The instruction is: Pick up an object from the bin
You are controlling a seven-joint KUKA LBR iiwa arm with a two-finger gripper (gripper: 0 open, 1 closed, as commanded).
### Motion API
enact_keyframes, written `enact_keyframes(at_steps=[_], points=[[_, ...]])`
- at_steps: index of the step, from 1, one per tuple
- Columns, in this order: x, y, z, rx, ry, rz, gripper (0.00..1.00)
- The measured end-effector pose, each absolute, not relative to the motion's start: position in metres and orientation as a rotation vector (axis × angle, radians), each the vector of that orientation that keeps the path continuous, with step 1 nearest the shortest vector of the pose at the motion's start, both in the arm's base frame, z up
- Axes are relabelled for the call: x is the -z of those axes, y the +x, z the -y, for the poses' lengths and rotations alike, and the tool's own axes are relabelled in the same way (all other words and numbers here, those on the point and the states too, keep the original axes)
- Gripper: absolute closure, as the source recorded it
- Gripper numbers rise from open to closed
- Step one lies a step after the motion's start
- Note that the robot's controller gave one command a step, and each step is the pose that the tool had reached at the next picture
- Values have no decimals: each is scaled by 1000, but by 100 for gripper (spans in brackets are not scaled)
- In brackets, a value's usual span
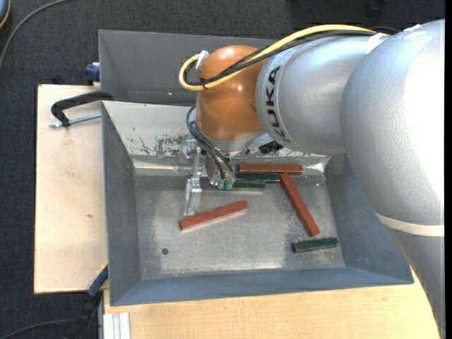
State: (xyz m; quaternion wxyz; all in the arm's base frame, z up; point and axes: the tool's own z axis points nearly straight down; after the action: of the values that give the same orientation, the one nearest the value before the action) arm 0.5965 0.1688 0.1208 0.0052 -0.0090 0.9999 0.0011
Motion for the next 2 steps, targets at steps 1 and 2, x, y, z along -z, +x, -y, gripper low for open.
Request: enact_keyframes(at_steps=[1,2], points=[[-68,540,-119,4,-120,-3147,0],[-71,543,-122,-3,-122,-3138,100]])
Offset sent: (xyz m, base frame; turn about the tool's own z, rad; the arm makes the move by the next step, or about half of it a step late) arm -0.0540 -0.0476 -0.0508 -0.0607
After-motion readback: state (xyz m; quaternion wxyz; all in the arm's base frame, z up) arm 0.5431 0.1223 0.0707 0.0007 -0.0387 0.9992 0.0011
